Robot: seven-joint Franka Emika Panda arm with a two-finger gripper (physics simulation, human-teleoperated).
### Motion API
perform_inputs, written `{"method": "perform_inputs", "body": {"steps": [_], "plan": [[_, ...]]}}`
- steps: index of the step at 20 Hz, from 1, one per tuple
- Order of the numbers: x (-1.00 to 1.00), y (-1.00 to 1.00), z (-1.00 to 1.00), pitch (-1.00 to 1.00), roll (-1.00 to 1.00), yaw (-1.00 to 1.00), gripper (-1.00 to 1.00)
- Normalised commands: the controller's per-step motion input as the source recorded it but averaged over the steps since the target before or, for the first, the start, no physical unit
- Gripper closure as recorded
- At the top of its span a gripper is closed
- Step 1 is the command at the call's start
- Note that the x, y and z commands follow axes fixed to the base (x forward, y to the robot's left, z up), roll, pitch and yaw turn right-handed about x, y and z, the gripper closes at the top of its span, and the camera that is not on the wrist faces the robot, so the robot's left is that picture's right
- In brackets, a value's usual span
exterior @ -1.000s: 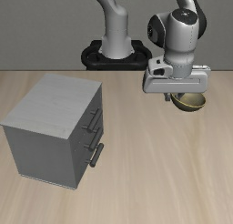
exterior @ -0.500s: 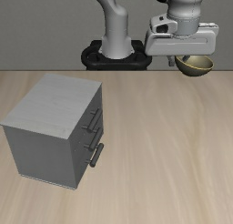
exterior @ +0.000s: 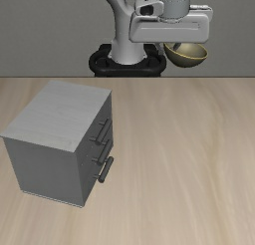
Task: Pick up the pocelain bowl on the table and place it on the white cabinet
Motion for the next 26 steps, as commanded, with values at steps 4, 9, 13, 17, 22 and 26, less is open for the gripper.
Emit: {"method": "perform_inputs", "body": {"steps": [4, 9, 13, 17, 22, 26], "plan": [[0.0, -1.0, 0.0, 0.0, 0.0, 0.0, 1.0], [0.0, -1.0, 0.0, 0.0, 0.0, 0.0, 1.0], [0.0, -1.0, 0.0, 0.0, 0.0, 0.0, 1.0], [0.0, -1.0, 0.0, 0.0, 0.0, 0.0, 1.0], [0.6, -0.4, 0.0, 0.0, 0.0, 0.0, 1.0], [0.5, -0.5, 0.0, 0.0, 0.0, 0.0, 1.0]]}}
